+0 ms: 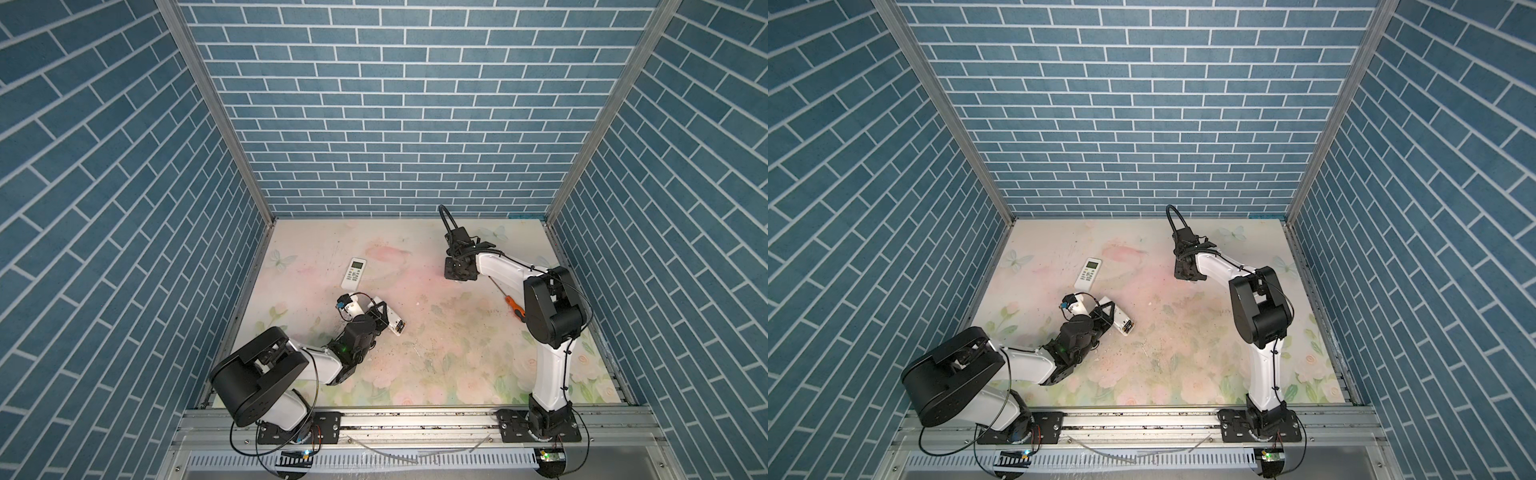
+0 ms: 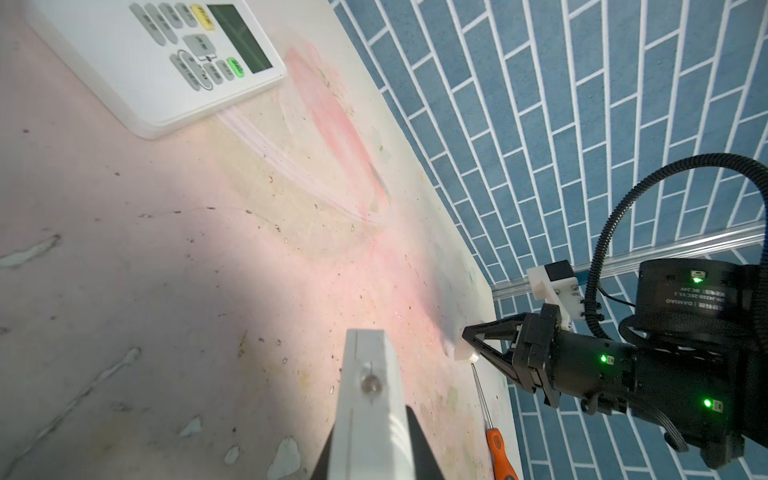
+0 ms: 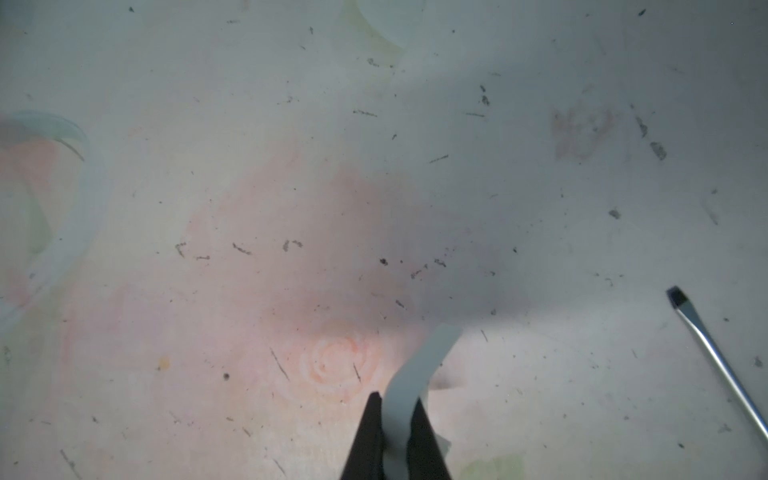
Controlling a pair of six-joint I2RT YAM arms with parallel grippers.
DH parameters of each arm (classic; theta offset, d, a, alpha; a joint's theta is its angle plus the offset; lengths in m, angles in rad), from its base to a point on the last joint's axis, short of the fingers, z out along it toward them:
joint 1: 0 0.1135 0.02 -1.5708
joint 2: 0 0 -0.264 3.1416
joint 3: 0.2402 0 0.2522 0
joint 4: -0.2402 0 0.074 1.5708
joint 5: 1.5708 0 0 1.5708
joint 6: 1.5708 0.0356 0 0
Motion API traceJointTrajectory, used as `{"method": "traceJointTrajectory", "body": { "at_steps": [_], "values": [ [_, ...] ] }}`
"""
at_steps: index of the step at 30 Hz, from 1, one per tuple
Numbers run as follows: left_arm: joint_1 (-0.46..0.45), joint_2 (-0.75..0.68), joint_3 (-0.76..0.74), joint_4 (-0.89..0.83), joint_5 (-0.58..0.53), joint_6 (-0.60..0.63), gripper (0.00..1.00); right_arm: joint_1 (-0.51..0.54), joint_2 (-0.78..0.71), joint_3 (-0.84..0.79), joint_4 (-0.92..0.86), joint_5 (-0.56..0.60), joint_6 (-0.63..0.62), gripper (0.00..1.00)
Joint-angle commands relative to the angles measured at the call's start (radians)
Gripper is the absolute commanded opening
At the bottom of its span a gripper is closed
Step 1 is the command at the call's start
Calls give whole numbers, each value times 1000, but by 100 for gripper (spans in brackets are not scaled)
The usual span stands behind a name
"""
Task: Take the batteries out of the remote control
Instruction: 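Carry the cover away with the right gripper and drop it on the table, then lower the opened remote onto the table with the left gripper and release it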
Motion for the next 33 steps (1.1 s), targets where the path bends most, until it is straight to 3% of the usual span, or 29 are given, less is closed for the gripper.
{"method": "traceJointTrajectory", "body": {
  "at_steps": [1, 11, 17, 33],
  "values": [
    [-14, 28, -17, 19, -61, -23, 0, -3, 29, 50, -44, 1, -26, 14],
    [-35, 185, -44, 197, -80, -61, 0, -3, 19, 49, -32, -52, -33, 34],
    [-44, 199, -57, 199, -95, -71, 0, -1, -70, -22, 0, -79, -27, 35],
    [-53, 98, -84, 11, -110, -112, 33, 9, -274, -110, 12, -90, -23, 36]
  ]
}}
